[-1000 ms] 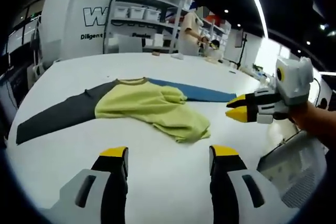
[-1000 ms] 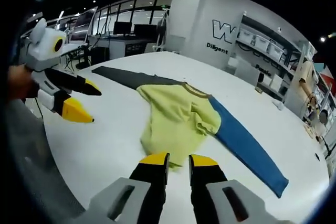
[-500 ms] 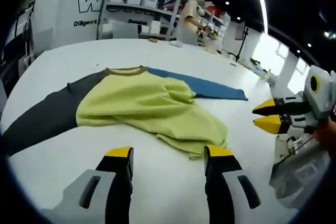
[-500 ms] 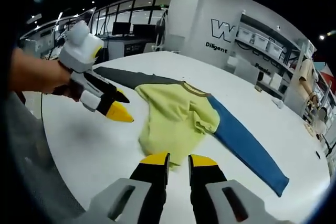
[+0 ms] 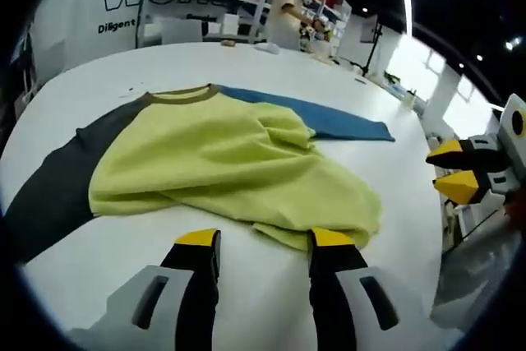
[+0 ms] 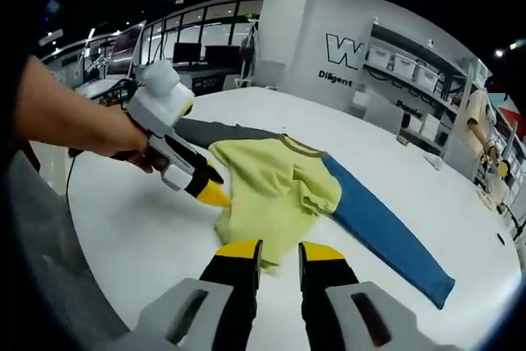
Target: Fold the garment on the visible template until the final outline fits inside the template.
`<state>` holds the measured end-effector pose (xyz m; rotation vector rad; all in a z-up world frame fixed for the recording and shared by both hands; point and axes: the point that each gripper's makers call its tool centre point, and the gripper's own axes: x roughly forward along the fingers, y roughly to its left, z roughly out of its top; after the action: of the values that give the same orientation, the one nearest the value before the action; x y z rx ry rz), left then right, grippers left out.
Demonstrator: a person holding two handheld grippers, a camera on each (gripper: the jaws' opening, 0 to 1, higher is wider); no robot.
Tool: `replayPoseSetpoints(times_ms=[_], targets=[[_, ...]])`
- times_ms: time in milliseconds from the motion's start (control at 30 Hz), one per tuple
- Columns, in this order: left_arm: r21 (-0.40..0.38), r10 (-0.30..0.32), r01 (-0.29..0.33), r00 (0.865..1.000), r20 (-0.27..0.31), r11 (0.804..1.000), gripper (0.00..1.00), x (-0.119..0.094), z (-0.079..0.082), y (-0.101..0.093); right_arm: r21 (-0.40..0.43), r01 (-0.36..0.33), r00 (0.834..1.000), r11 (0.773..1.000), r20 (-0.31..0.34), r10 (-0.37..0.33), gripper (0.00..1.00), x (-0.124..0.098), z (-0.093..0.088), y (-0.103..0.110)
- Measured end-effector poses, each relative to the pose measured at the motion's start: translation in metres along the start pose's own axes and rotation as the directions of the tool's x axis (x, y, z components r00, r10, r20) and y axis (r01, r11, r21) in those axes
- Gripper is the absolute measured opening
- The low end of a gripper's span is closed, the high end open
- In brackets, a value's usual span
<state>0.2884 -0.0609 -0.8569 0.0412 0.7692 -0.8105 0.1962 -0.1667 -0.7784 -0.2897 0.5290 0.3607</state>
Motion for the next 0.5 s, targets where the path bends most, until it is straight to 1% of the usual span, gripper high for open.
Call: replayPoseSetpoints(times_ms=[33, 167, 233, 367, 500], targets=[[0.004, -0.002, 0.002, 1.000, 0.000, 1.000, 0.37, 0.0007, 0.0024, 0.0002, 0.001, -0.001, 1.000, 1.000, 0.001, 0.001, 0.15, -0.0002, 0.0002, 0.0002], [0.034, -0.012, 0.012, 1.000, -0.019, 0.999, 0.31, 0.0058, 0.0021, -0.0053, 0.004, 0.000, 1.000, 1.000, 0.008, 0.000, 0.16, 0.0001, 0.0019, -0.0008], [0.058, -0.020, 0.022, 0.999, -0.028, 0.998, 0.25, 0.0085, 0.0020, -0.0080, 0.007, 0.001, 1.000, 1.000, 0.014, -0.001, 0.16, 0.0002, 0.0030, -0.0015], [0.075, -0.006, 0.008, 1.000, -0.023, 0.997, 0.17, 0.0099, 0.0036, -0.0076, 0.010, 0.001, 1.000, 1.000, 0.019, -0.001, 0.18, -0.0003, 0.0039, -0.0018], [0.087, 0.003, 0.001, 0.999, -0.037, 0.996, 0.08, 0.0100, 0.0030, -0.0046, 0.011, 0.010, 1.000, 1.000, 0.027, -0.010, 0.23, -0.0008, 0.0051, -0.0037]])
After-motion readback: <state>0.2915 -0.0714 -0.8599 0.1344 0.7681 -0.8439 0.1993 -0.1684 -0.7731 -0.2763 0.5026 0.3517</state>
